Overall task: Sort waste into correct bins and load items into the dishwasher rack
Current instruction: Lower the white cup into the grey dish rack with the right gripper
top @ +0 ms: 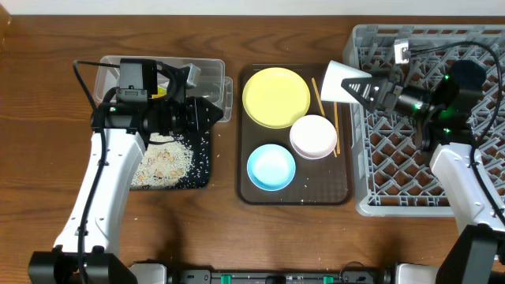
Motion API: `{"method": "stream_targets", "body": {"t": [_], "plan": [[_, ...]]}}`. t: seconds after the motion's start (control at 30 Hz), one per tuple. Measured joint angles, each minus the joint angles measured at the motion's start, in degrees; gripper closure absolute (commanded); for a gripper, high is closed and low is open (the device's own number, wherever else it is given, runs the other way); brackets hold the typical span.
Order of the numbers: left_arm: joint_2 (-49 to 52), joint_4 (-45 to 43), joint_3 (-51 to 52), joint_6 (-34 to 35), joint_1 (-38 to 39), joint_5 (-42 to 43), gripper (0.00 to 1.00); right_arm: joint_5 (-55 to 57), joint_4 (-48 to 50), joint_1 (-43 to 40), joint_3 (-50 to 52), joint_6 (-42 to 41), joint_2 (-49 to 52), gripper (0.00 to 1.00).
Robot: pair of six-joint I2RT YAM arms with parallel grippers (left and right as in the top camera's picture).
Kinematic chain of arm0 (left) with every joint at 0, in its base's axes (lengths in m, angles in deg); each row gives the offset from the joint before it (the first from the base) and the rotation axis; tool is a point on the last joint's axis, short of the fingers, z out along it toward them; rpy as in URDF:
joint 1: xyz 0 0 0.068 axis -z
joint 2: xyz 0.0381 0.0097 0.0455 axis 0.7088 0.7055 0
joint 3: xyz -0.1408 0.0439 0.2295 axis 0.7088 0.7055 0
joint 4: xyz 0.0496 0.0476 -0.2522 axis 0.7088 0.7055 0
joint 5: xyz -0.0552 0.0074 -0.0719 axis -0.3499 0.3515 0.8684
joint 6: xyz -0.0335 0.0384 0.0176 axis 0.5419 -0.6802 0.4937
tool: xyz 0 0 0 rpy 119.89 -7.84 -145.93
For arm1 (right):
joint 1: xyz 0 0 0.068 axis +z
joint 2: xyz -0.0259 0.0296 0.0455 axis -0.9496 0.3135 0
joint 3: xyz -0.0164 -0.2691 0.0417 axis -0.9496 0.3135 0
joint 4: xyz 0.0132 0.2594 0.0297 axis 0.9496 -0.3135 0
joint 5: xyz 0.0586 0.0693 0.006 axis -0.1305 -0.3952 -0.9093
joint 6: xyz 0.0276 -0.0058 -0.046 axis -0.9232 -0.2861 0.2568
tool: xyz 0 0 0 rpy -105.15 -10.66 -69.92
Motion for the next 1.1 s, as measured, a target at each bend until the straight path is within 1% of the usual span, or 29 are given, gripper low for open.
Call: {"method": "stream_targets", "body": {"t": [0.2,0.27,0.37,0.4,0.5,0.6,0.63,0.77,0.9,1.1], "plan": [[0.0,0.0,0.0,0.0,0.0,-7.5,0.67,11.0,-12.4,0.1,0.0,3.0,-0.1,0.54],[0.0,0.0,0.0,0.0,0.0,-9.4,0.65,14.2,-16.9,0.1,0.0,3.6,-0.5,0.54],[0.0,0.1,0.0,0.0,0.0,-12.4,0.64,19.9,-29.1,0.1,-1.2,5.7,-2.8,0.55],[0.0,0.1,0.0,0.0,0.0,-13.3,0.64,22.8,-35.5,0.1,-2.9,6.9,-4.0,0.55],[0.0,0.1,0.0,0.0,0.0,-15.5,0.64,29.1,-48.3,0.1,-8.5,10.3,-6.4,0.57],[0.0,0.1,0.0,0.0,0.0,-17.1,0.64,36.9,-61.4,0.1,-16.6,13.6,-8.8,0.62],[0.0,0.1,0.0,0.0,0.0,-17.8,0.64,40.0,-66.2,0.1,-19.7,14.6,-9.6,0.62],[0.0,0.1,0.0,0.0,0.0,-19.1,0.64,49.5,-78.6,0.1,-26.4,17.0,-11.1,0.62],[0.0,0.1,0.0,0.0,0.0,-19.7,0.64,56.3,-86.6,0.1,-27.3,18.6,-11.1,0.59],[0.0,0.3,0.0,0.0,0.0,-19.9,0.63,61.5,-94.2,0.1,-27.3,20.2,-10.3,0.57]]}}
